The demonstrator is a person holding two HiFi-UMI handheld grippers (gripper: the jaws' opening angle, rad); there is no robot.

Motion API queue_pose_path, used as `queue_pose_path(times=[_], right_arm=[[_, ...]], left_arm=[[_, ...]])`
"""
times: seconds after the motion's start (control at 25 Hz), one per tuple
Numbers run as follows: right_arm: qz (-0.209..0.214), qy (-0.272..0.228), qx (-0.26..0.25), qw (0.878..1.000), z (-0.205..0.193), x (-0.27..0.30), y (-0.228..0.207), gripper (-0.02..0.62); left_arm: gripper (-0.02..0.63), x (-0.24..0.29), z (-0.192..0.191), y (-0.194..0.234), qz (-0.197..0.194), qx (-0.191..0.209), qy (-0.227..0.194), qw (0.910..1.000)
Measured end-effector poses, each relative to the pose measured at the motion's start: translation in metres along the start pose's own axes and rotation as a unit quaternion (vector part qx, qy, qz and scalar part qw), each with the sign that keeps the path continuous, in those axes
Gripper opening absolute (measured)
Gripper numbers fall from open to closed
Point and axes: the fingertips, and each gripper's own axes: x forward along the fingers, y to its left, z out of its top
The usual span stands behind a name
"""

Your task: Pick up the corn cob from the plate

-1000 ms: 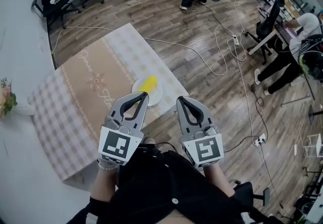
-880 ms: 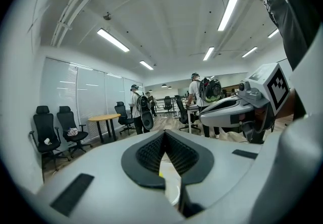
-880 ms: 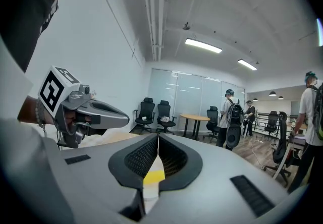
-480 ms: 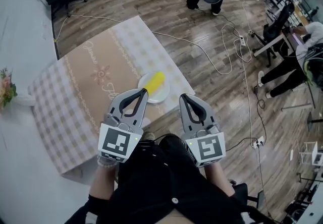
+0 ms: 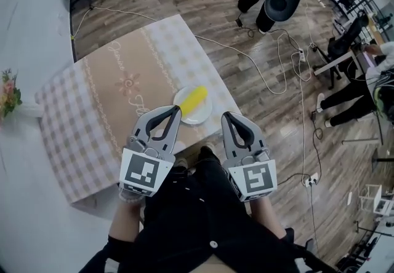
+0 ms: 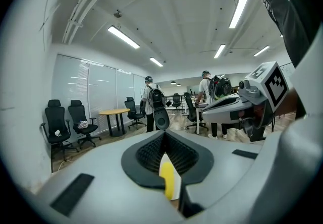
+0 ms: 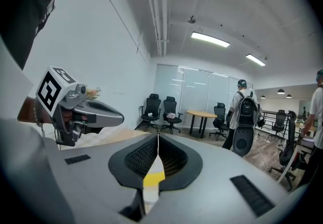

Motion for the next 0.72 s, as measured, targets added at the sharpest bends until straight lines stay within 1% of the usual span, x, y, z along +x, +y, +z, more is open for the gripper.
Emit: queue_pose_path(times=[0.08,0.2,0.32,0.48,0.72], right_arm=[[0.004,-0.005,0.0,1.0,0.001,0.004,-0.003,0.041],[0.017,-0.005,-0.002,1.0,0.001,0.011,-0.006,0.041],[0.034,0.003,-0.007,0.999,0.002,0.018,-0.008,0.041],[0.035,0.009,-0.002,0.999,0.002,0.028,-0.021,0.041],[0.076,0.01,-0.008,0.997,0.0,0.044,-0.028,0.041]], left_arm=[[0.012,0.002,-0.001,0.002,0.004,0.003,0.005,1.0],[0.014,0.006,-0.001,0.005,0.016,-0.008,0.013,0.9998],[0.014,0.011,-0.002,0.007,0.021,-0.002,0.011,0.9997],[0.012,0.02,-0.004,0.011,0.035,-0.009,0.015,0.9992],[0.014,0.033,-0.009,0.015,0.058,-0.017,0.035,0.9975]])
